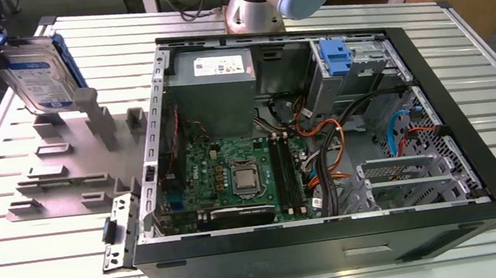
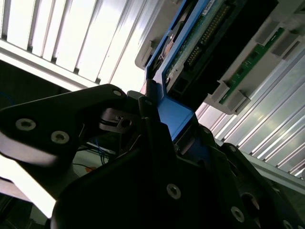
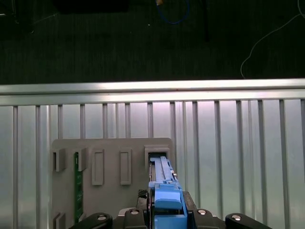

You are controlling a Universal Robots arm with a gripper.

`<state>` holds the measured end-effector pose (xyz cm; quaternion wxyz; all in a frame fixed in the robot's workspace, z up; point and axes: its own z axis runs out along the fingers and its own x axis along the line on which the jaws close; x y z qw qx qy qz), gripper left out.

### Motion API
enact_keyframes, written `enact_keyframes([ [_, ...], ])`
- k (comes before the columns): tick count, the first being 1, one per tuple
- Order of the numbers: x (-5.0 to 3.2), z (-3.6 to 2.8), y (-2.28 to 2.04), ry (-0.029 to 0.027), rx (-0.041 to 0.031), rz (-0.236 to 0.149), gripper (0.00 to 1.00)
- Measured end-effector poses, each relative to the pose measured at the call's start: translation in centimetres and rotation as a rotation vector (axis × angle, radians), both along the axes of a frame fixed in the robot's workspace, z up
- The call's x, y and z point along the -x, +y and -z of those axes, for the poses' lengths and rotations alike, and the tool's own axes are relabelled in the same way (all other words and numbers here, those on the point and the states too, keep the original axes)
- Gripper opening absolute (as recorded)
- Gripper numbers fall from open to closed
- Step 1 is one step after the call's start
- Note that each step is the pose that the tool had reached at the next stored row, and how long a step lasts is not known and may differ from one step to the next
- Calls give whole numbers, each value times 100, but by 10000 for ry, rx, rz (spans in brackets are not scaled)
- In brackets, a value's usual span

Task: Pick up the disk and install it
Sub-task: 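Pick up the disk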

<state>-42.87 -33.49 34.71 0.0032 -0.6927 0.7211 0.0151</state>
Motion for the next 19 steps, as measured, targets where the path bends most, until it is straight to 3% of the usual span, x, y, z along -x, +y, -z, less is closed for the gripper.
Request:
enact_keyframes([
  [19,0,-82,0,-1,-2,0,37],
])
